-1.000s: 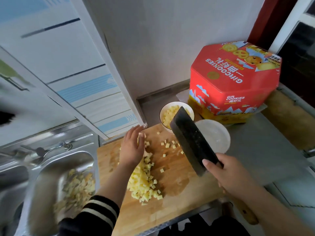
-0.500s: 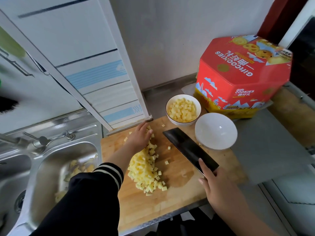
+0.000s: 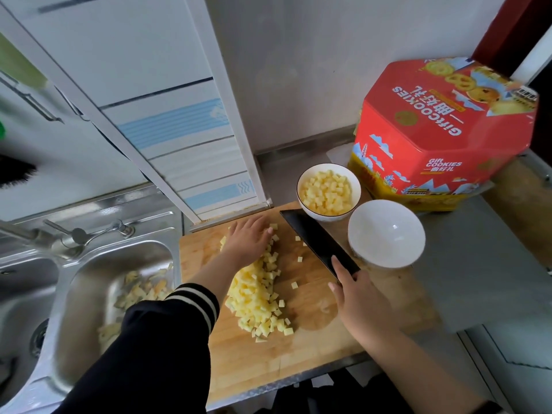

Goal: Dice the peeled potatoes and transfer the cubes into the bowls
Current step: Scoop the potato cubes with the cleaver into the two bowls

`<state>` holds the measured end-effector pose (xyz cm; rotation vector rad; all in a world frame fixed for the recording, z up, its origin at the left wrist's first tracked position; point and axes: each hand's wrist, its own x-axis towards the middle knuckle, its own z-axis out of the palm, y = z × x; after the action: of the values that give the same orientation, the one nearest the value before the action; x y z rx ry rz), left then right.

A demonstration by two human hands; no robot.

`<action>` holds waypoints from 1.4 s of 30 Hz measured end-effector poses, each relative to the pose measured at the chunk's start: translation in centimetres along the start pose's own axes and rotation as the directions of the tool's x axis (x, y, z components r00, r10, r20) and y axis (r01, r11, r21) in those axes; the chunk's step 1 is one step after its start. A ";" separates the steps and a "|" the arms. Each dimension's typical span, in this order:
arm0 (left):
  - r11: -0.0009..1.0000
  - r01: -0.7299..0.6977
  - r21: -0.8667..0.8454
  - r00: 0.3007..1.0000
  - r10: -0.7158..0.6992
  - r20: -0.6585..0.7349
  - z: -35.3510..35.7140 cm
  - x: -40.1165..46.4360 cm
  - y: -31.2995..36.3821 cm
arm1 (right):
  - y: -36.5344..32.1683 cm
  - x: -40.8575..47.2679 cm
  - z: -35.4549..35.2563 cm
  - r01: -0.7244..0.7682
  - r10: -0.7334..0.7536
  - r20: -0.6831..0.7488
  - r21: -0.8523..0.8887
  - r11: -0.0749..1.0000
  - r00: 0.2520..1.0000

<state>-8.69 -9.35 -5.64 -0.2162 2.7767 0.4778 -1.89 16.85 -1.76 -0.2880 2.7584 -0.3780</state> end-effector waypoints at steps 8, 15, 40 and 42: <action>0.966 0.050 -0.254 0.972 -0.105 -0.211 -1.0 -1.3 -1.2 | -2.0 1.3 1.0 0.111 -0.111 -0.030 0.009 0.994 0.993; 0.937 0.076 -0.341 0.992 -0.104 -0.065 0.5 -2.9 -3.5 | -4.0 0.1 1.1 0.217 -0.219 0.027 0.060 0.974 0.975; 0.788 0.125 -0.603 0.844 -0.404 -0.352 6.7 -11.1 -2.7 | 0.6 -4.1 3.3 -0.199 0.130 0.161 0.562 0.803 0.978; 0.796 0.161 -0.583 0.820 -0.437 -0.371 7.3 -11.6 -2.3 | 0.7 -4.2 3.5 -0.239 0.160 0.183 0.589 0.772 0.970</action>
<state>4.73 -7.89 -9.02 -1.0467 2.9037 1.2509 3.10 17.72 -3.87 0.1470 2.3490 -1.1122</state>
